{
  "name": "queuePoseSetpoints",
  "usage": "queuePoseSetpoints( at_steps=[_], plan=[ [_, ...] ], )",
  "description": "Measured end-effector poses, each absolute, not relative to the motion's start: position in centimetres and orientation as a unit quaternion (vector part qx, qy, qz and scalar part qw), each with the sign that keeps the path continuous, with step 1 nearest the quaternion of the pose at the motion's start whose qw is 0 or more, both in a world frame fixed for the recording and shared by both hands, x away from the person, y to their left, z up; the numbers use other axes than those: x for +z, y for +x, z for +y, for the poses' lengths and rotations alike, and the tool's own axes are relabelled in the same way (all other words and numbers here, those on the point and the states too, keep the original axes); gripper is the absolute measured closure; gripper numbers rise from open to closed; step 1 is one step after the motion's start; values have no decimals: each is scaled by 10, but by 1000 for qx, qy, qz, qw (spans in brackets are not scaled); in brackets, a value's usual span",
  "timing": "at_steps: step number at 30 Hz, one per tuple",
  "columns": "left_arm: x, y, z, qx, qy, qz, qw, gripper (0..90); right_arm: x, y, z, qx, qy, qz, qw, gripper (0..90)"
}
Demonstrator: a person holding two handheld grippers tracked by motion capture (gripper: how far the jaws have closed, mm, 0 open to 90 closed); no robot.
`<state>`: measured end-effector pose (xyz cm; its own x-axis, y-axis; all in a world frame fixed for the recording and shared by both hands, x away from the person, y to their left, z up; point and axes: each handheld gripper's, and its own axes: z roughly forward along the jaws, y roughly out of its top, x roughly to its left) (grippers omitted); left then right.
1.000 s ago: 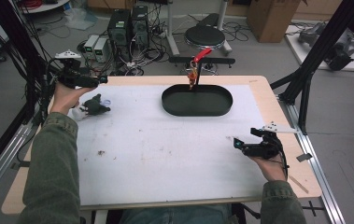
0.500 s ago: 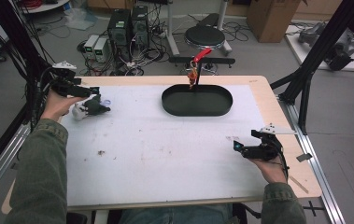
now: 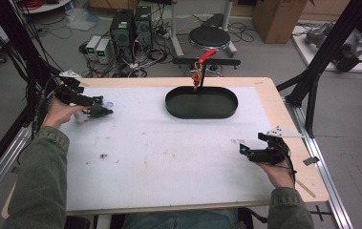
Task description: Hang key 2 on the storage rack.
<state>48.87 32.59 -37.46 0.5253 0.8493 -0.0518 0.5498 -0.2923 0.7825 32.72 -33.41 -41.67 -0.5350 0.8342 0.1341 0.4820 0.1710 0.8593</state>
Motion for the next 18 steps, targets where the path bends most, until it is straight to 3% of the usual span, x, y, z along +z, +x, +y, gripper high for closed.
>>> queuePoseSetpoints(
  at_steps=[18],
  plan=[
    [-423,479,357,157,779,503,341,25,-419,327,-329,458,440,750,185,5]
  ],
)
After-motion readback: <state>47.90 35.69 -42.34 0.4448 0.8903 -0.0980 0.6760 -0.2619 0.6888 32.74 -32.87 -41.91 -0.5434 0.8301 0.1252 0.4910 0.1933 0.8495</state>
